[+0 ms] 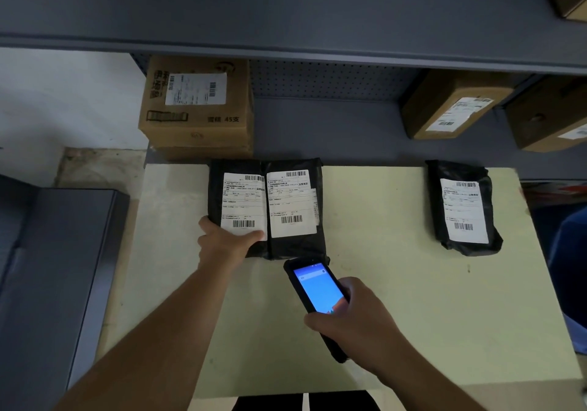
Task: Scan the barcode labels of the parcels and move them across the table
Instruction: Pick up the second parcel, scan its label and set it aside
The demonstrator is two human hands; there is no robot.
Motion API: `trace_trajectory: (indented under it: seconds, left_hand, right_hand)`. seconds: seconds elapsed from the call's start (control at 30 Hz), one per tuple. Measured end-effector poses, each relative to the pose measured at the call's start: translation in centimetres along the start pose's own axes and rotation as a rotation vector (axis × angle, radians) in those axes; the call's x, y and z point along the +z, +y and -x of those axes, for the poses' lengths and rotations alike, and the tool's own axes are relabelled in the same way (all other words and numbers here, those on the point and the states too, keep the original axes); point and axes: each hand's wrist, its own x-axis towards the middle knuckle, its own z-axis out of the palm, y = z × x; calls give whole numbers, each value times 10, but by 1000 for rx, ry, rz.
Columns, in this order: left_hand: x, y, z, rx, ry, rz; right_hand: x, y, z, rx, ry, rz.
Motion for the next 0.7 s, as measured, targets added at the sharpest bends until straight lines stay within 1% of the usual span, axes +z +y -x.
trace_trajectory:
  seconds: [0.1,0.2,0.4,0.57,0.7]
  left_hand:
    - [-3,-3,0,-17,1,20]
    - [-9,-10,0,-41,-17,120]
    - [-31,-19,0,-75,-103,264]
    - [-42,-24,4,-59,-212,364]
    - [-47,-25,11,-41,-233,409]
  right_hand:
    - [-5,2,2,-9,4,-2]
    - [-10,6,4,-16,7,-18]
    - [-15,11,12,-23,8,-25]
    - [-19,14,20,-38,15,-33]
    - [-25,14,25,-48,24,-19]
